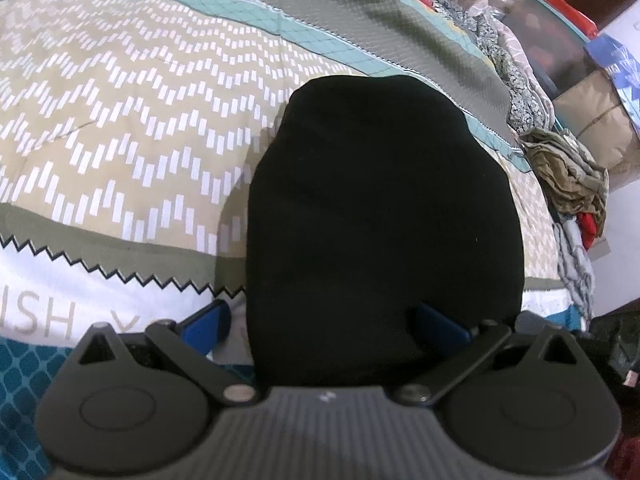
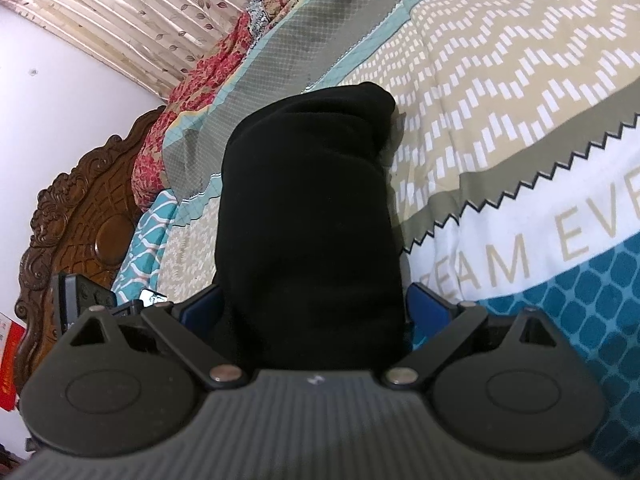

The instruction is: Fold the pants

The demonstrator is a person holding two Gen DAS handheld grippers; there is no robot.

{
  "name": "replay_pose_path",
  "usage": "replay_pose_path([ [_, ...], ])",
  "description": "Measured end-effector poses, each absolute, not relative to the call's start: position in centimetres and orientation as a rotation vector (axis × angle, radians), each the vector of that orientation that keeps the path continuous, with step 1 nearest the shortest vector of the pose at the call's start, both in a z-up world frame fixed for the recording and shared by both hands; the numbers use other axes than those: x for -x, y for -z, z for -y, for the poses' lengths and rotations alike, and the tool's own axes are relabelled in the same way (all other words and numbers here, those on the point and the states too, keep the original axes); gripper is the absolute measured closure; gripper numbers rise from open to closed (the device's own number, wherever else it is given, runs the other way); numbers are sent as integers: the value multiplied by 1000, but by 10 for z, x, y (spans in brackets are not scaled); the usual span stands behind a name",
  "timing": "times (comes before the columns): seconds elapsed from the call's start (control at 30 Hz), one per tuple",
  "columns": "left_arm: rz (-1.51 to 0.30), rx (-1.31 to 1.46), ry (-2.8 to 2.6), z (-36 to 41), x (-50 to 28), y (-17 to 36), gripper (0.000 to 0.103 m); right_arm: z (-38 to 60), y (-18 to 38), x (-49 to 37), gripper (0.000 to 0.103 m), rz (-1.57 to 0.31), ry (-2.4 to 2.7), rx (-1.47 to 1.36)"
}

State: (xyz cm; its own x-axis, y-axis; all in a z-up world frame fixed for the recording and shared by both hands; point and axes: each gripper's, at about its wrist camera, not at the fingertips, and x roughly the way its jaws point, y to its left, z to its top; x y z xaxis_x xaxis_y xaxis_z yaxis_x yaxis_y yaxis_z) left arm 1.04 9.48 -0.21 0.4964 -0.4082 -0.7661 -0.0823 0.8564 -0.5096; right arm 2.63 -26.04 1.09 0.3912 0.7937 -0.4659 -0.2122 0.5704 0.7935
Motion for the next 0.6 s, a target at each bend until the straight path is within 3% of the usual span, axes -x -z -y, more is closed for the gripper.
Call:
replay_pose_path([
  [0.23,-994,673,215,-110,-13,6,0,251,-18,-32,4,-969,-714,-656],
  [0.3,-982,680,250,-107,-12,7,1,245,-19,-33,19,-971,-715,-638],
  [0.43,-966,637,307,-92,-9,7,0,234,-33,-25,28,-922,-753,-545],
  [0.53,-968,663,307,-95,-12,12,0,241,-26,-30,25,-942,-749,-556],
  [0.6,-964,727,311,-105,-15,14,0,246,-20,-32,12,-946,-734,-586],
])
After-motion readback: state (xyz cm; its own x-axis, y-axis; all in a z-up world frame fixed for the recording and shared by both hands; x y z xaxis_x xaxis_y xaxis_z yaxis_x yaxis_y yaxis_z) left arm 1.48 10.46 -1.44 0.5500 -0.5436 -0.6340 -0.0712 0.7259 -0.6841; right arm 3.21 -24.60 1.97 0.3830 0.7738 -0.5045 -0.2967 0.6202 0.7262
